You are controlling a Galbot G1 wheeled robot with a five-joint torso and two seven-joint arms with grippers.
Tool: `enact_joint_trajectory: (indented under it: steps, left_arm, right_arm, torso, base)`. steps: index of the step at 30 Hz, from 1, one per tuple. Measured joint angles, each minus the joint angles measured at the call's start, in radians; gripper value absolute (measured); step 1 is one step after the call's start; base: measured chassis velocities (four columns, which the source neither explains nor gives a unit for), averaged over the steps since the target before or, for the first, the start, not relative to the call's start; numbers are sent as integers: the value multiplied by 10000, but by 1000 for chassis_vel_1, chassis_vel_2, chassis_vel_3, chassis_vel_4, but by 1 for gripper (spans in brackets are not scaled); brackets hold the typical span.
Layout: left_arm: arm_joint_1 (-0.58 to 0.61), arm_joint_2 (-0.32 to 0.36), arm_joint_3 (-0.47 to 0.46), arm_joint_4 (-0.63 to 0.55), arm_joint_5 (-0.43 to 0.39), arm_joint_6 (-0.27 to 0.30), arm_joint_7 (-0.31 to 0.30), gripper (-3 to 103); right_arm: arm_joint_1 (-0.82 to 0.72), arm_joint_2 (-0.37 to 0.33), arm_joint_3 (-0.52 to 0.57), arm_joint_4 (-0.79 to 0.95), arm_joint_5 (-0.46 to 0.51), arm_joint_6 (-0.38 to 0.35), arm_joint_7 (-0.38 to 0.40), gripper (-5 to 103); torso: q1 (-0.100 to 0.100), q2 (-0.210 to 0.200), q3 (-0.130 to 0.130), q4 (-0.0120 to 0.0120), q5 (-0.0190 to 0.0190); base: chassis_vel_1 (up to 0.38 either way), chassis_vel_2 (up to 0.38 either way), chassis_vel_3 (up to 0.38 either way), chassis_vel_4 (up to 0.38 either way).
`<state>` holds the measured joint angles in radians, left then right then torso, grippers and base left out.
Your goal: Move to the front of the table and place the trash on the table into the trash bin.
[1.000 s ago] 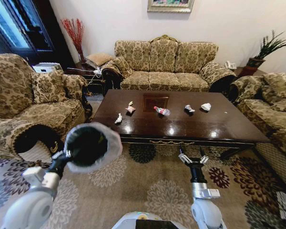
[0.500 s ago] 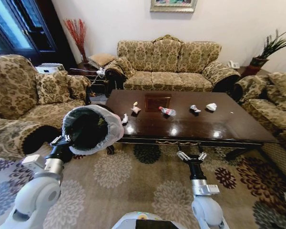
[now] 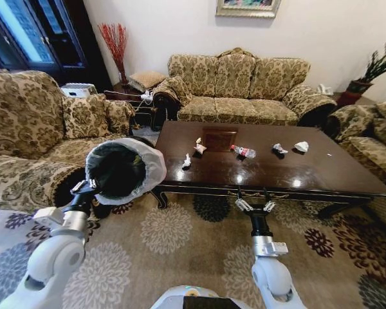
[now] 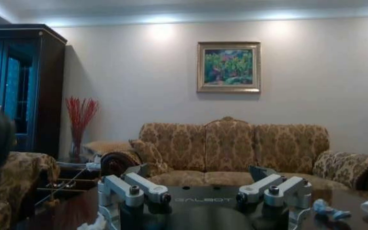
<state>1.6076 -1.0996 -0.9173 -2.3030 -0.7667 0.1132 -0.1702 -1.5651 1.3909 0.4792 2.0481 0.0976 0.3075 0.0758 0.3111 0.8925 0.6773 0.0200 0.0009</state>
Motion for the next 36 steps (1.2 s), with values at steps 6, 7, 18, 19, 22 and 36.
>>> enact_joint_trajectory:
  steps: [6,7,18,19,22,36]
  left_arm:
    - [18,-270,79,18,161,-348,208,0]
    - [18,-270,79,18,161,-348,208,0]
    - [176,-45,-149,-71,145,-315,1179,0]
    - [156,64,-210,-120,232,-198,1287,0]
    - [150,382,-330,-121,367,-91,1507,0]
    - [385,3615,-2503,628,-1818,3216,1490,0]
  right_arm:
    - [106,-92,-58,-18,185,45,-137,100]
    - [106,-92,-58,-18,185,45,-137,100]
    - [229,-97,-103,-172,120,303,-383,100]
    - [230,-104,-87,-175,114,310,-384,100]
    - [263,-90,-75,-178,108,307,-362,100]
    - [467,55,107,-350,103,414,-71,100]
  torso:
    - [-1,0,-1,1,-11]
    - [-1,0,-1,1,-11]
    - [-2,1,-1,4,-9]
    - [-2,1,-1,3,-8]
    - [-2,1,-1,4,-9]
    - [16,-4,7,1,-8]
  base:
    - [-20,11,11,-3]
    - [-34,94,29,-31]
    - [-140,154,147,-159]
    - [-286,266,242,-275]
    - [-305,280,275,-281]
    - [-230,231,230,-236]
